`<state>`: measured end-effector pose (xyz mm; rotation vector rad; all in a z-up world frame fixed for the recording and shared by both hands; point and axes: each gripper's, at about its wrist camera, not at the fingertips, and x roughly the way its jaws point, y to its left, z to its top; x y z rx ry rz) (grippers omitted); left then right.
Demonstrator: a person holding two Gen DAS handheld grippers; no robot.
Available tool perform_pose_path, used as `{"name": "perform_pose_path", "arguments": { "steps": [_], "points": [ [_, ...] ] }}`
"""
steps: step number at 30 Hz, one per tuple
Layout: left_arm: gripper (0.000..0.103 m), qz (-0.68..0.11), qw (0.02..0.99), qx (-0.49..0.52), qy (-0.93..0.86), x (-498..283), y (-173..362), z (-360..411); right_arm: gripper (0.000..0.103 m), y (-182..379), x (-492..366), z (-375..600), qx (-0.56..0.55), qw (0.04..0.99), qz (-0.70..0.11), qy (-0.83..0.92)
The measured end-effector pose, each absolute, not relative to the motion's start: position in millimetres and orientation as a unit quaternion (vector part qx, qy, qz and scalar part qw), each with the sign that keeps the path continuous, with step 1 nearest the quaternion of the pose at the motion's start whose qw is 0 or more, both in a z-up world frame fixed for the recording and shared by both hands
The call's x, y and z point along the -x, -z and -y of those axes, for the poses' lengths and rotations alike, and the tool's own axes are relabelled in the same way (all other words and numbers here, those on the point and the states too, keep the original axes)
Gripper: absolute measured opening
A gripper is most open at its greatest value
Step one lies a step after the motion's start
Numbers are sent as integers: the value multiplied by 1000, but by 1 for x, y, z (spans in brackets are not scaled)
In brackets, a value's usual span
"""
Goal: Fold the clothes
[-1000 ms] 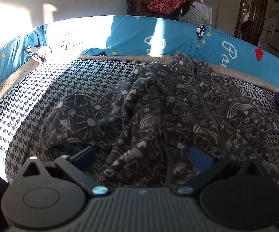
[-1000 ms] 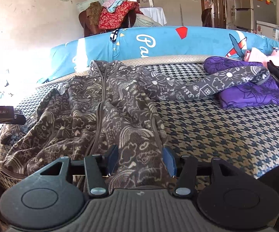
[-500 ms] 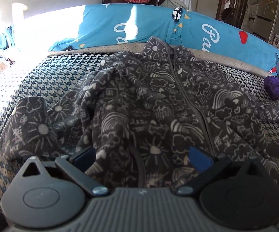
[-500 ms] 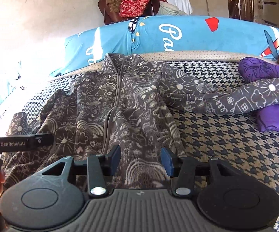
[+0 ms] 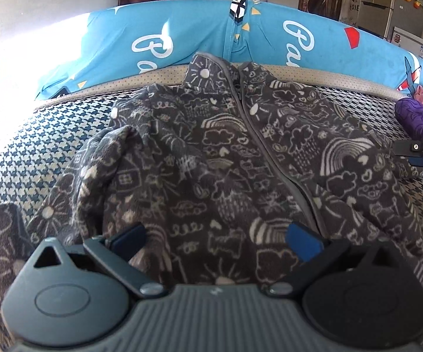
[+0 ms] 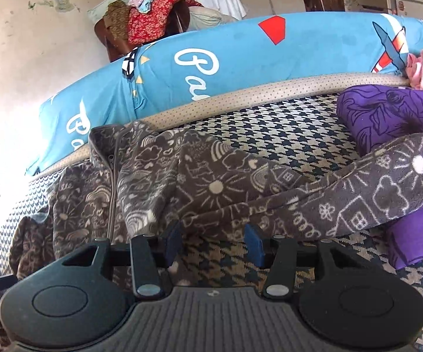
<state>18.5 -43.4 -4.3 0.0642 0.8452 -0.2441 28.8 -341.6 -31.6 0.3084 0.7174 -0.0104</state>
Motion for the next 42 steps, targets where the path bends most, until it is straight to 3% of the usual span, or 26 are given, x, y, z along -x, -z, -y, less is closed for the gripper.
{"name": "perform_pose_path", "arguments": {
  "steps": [7,12,19,23,27,30,32,34,38,42],
  "points": [
    [103,-416,898,-49,135,-32,18,40,59,42,-58,350,-148,925,-349,39],
    [103,-448,888,3,107,-44,37,19,75,50,-77,358,-146,925,-345,57],
    [103,-447,888,37,100,-48,39,3,77,66,-99,347,-91,924,-367,60],
    [103,-443,892,46,84,-50,37,1,84,77,-107,341,-79,921,-378,53],
    [103,-435,896,61,70,-54,34,-4,82,85,-110,329,-32,922,-381,58],
    [103,-430,898,72,62,-56,33,-7,68,85,-109,328,-26,926,-371,59],
    [103,-428,899,71,56,-57,33,-6,39,85,-109,327,-18,930,-363,59],
    [103,-426,901,68,51,-58,34,-5,18,85,-110,326,-11,932,-359,56],
    [103,-424,902,60,46,-59,35,-3,8,87,-110,323,-4,933,-355,58],
    [103,-424,903,56,45,-59,37,-1,5,85,-110,327,-18,934,-352,63]
  ]
}}
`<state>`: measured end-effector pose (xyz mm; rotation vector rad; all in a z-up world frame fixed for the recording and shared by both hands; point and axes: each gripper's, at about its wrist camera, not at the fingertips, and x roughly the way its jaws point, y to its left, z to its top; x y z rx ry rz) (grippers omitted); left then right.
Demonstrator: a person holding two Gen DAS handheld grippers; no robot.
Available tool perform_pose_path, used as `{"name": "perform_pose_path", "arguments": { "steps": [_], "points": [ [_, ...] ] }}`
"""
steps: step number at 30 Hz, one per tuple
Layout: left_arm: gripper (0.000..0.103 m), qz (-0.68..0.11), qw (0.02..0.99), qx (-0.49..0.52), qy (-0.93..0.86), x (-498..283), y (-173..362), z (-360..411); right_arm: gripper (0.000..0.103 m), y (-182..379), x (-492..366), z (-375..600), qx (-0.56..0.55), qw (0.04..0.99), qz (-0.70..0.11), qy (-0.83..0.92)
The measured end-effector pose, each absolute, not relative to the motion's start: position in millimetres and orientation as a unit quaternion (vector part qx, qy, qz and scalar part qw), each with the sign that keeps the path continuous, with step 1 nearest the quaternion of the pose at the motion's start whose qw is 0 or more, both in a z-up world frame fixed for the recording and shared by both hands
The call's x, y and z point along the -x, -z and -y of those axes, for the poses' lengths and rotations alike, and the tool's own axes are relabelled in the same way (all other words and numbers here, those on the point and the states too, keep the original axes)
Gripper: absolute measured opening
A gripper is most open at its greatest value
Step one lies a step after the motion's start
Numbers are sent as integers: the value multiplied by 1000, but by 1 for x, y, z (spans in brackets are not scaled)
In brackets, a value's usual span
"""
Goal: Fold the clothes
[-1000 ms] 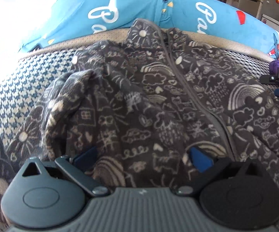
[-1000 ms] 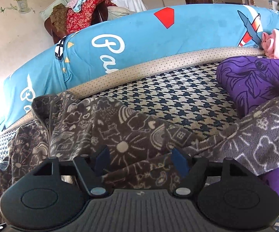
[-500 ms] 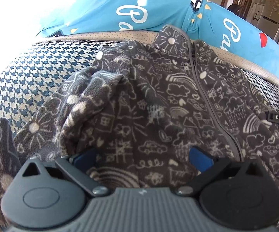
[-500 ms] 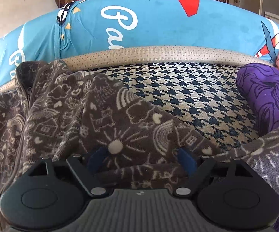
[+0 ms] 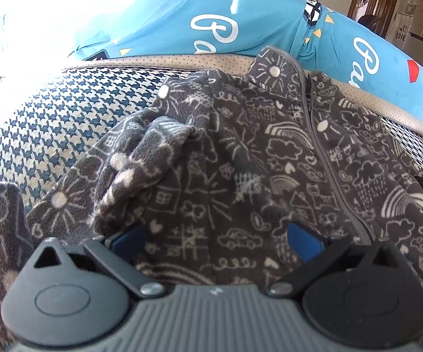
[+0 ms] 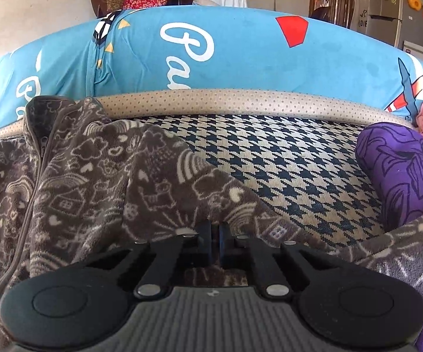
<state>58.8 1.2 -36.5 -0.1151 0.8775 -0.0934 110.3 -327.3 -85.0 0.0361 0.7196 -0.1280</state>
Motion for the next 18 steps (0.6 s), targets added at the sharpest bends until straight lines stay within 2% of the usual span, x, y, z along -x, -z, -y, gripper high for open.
{"name": "perform_pose_path", "arguments": {
  "steps": [7,15,18],
  "points": [
    [103,-424,903,55,44,-61,37,-1,2,72,-110,337,-18,941,-317,117],
    [103,-422,905,-2,-45,-67,40,-10,3,68,-116,353,-72,935,-329,110],
    [103,-420,906,26,-52,-69,39,-22,6,73,-119,359,-85,927,-344,123]
  ]
}}
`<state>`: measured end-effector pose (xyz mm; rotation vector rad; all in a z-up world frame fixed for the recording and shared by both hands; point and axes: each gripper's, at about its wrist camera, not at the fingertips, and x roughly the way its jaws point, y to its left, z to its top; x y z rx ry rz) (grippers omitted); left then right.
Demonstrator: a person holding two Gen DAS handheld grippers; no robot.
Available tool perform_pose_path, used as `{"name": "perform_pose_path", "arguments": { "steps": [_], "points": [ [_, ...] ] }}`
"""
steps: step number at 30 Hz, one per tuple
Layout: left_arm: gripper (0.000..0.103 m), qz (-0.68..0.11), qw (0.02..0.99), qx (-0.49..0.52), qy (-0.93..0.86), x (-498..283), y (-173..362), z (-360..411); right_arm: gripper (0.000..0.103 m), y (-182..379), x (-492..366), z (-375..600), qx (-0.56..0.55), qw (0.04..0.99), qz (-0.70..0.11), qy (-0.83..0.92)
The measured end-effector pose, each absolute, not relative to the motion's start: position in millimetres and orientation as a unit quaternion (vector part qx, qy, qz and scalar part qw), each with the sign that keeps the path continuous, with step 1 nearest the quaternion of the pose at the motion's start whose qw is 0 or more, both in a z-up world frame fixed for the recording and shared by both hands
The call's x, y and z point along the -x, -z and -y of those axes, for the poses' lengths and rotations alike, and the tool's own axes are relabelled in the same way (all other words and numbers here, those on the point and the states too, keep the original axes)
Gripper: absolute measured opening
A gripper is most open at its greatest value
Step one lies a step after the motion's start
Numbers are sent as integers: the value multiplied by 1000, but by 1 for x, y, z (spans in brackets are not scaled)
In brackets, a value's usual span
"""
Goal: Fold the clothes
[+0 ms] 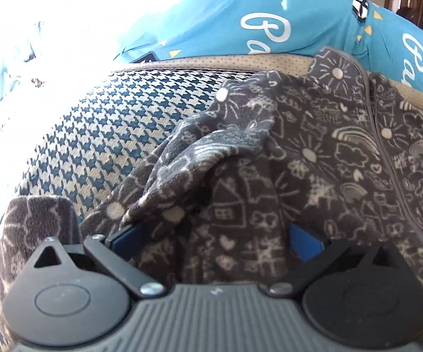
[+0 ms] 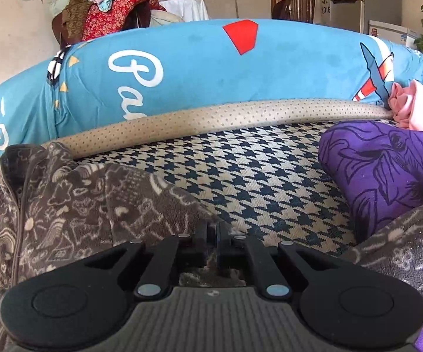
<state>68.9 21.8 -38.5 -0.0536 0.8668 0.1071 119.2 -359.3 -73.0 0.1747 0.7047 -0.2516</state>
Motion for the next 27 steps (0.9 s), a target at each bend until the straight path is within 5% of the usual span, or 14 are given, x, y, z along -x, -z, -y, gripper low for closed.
{"name": "perform_pose_path", "arguments": {
  "steps": [3,13,27],
  "points": [
    [103,-418,906,24,-58,-71,38,-23,8,70,-117,369,-122,926,-336,120],
    [103,-419,905,11,-80,-72,42,-18,50,63,-116,388,-169,934,-301,91],
    [103,-420,902,6,-98,-78,47,-19,73,90,-148,359,-97,938,-328,53]
  ]
}}
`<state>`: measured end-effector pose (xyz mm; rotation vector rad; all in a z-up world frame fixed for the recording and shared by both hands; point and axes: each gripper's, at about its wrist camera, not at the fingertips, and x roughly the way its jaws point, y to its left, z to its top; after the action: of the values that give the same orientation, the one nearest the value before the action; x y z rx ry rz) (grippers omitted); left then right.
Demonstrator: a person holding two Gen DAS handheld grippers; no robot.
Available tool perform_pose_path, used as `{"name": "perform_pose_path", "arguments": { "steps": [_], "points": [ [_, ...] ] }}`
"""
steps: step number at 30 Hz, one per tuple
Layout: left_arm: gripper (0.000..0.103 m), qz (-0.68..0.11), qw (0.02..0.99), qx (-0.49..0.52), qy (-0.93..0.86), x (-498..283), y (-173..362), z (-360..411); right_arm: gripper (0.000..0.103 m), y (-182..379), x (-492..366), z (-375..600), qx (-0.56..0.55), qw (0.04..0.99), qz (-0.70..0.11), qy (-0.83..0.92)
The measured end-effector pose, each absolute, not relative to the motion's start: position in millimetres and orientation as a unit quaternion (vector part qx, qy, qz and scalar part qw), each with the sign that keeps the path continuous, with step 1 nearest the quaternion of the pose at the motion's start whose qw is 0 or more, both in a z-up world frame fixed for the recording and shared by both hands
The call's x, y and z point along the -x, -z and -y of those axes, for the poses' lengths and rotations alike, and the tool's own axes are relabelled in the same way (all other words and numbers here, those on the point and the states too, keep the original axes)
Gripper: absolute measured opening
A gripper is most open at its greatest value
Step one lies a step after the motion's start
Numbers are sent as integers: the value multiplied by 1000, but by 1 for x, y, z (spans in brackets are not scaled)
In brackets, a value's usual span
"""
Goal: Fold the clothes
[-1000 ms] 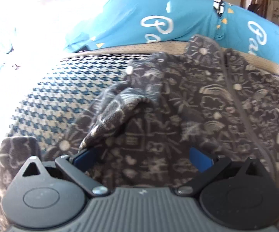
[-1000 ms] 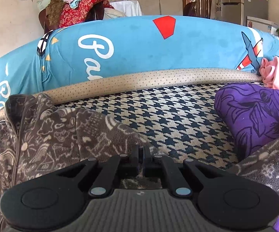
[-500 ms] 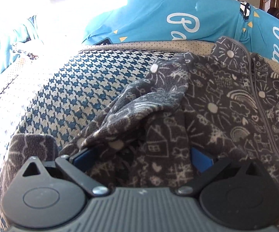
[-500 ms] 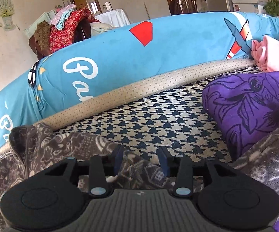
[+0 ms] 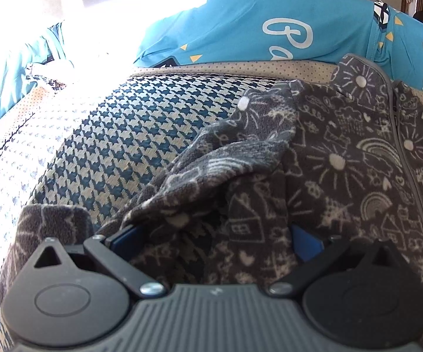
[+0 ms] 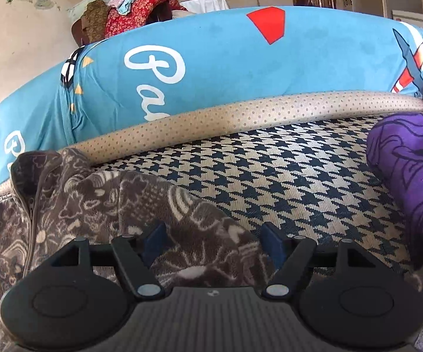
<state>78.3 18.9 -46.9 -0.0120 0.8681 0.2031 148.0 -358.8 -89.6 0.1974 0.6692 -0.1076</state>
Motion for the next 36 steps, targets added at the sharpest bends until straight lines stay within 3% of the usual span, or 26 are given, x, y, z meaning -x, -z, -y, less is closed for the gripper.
{"name": "perform_pose_path", "arguments": {
  "steps": [1,2,4,5,6,8,21,27,33,36],
  "points": [
    [103,-420,902,4,-99,-78,47,-18,68,90,-148,355,-90,939,-329,52],
    [103,-420,902,3,-100,-78,48,-18,54,90,-149,351,-81,939,-329,50],
    [103,-421,901,-2,-102,-79,48,-16,37,89,-149,346,-65,940,-330,50],
    [103,-421,901,-5,-102,-79,49,-15,21,89,-149,345,-61,941,-330,50],
    [103,-421,901,-8,-103,-80,49,-14,14,88,-150,345,-63,941,-329,50],
    [103,-420,902,-10,-103,-80,50,-14,10,86,-149,346,-72,941,-326,53],
    [103,-407,905,-24,-121,-92,52,-21,2,70,-149,345,-34,952,-273,133],
    [103,-405,905,-18,-130,-97,53,-27,2,63,-139,374,-129,944,-283,112],
    [103,-400,906,-21,-135,-94,51,-25,19,51,-112,380,-102,942,-310,74],
    [103,-397,908,-4,-133,-90,45,-26,32,46,-95,382,-87,940,-325,52]
  ]
}}
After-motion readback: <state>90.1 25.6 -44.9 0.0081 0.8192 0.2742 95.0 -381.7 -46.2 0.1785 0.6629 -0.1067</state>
